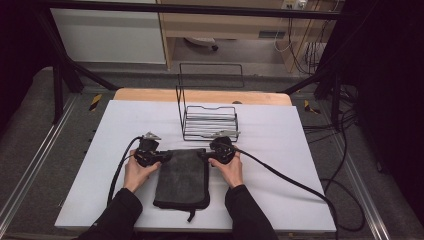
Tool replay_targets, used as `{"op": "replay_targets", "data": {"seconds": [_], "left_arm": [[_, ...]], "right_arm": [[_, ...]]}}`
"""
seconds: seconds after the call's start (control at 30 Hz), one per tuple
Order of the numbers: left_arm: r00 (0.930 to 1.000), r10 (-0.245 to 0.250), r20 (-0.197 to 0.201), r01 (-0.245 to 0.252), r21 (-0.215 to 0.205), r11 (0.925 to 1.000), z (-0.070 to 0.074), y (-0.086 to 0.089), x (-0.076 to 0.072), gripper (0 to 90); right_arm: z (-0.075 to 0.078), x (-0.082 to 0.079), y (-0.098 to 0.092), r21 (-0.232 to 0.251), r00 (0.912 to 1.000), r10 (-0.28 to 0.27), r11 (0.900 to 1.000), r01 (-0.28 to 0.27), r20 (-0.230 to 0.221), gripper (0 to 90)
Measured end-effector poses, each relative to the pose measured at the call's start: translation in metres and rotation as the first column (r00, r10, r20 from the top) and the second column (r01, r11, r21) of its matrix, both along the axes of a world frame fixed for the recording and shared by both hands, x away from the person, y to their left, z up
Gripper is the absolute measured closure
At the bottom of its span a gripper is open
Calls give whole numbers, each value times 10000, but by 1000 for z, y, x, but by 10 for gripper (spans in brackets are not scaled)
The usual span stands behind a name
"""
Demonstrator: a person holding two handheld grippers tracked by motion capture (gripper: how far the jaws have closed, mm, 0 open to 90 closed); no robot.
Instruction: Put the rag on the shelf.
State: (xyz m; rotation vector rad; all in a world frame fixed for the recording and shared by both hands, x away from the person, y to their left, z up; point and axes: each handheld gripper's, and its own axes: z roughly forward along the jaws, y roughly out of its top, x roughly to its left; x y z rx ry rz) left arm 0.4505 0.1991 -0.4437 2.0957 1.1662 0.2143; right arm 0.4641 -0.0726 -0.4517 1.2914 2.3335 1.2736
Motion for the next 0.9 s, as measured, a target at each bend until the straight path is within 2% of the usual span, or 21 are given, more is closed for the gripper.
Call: {"op": "replay_targets", "data": {"seconds": [0.13, 0.27, 0.53, 0.77, 0.9], "left_arm": [[10000, -22, -1, 22, 9, 10000, 0, 0, 0, 760], [10000, -13, 9, 13, 11, 10000, 0, 0, 0, 760], [10000, -45, 1, 45, -37, 10000, 0, 0, 0, 760], [9998, -92, -183, 88, -237, 9997, 0, 3, 2, 763], [9998, 26, -215, -32, -268, 9996, 1, 3, 1, 780]], "right_arm": [[-1, -1, 0, -67, 9998, 93, 9999, -94, -178, 467], [-2, -1, 0, -63, 9985, 122, 9999, -125, -538, 533], [-2, -3, 1, 274, 9922, 207, 9995, -174, -1233, 660], [-1, -3, 1, 466, 9877, 296, 9987, -227, -1533, 777], [0, -2, 0, 538, 9865, 359, 9982, -276, -1596, 798]]}}
